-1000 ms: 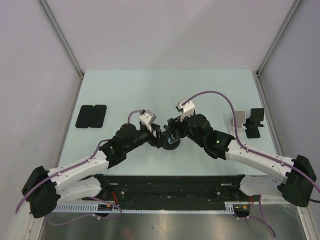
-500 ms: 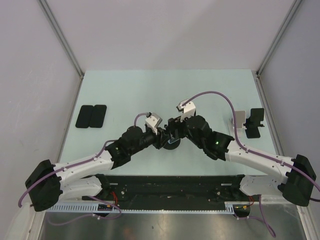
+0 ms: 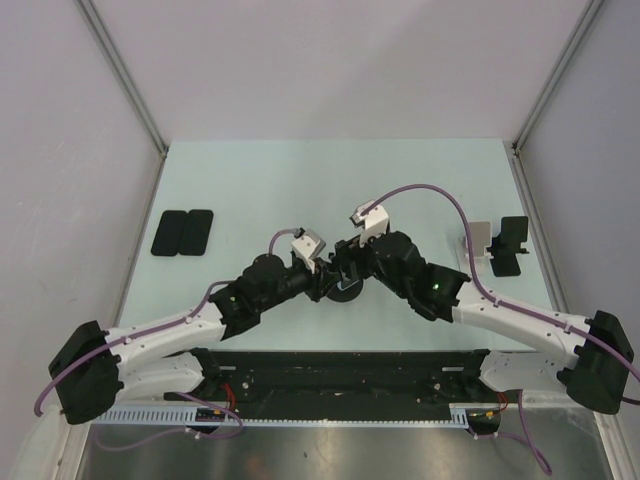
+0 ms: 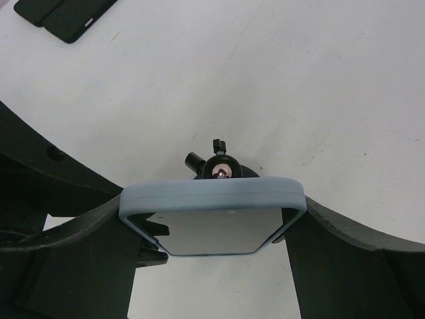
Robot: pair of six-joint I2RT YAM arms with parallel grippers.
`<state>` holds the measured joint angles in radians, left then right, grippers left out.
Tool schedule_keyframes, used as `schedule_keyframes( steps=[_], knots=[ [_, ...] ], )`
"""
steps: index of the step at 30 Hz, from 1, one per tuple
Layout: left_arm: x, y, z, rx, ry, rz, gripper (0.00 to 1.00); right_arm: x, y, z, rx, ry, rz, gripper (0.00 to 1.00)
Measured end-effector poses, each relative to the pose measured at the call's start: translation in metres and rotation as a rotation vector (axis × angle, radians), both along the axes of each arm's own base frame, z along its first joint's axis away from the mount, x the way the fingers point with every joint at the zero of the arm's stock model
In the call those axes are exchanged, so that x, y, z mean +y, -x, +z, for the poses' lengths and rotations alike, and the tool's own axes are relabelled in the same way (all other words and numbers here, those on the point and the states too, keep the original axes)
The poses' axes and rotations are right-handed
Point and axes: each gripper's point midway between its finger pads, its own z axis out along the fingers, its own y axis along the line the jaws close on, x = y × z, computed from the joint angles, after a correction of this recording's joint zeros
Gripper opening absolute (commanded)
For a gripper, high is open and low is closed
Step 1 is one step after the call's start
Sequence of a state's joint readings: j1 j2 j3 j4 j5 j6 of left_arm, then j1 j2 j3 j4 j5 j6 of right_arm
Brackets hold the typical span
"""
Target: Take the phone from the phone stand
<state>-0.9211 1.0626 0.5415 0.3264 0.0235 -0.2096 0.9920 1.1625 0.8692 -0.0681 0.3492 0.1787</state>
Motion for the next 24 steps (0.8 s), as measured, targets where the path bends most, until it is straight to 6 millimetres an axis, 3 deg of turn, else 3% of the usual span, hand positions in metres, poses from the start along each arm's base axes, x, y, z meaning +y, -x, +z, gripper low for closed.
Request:
schedule_keyframes(
  steps=[24],
  knots=[
    [-0.004,0.026,0.005,0.119,0.076,-0.183,0.00,-0.011,0.024,0.003,0.017,-0.052,0.193,0.00]
  ],
)
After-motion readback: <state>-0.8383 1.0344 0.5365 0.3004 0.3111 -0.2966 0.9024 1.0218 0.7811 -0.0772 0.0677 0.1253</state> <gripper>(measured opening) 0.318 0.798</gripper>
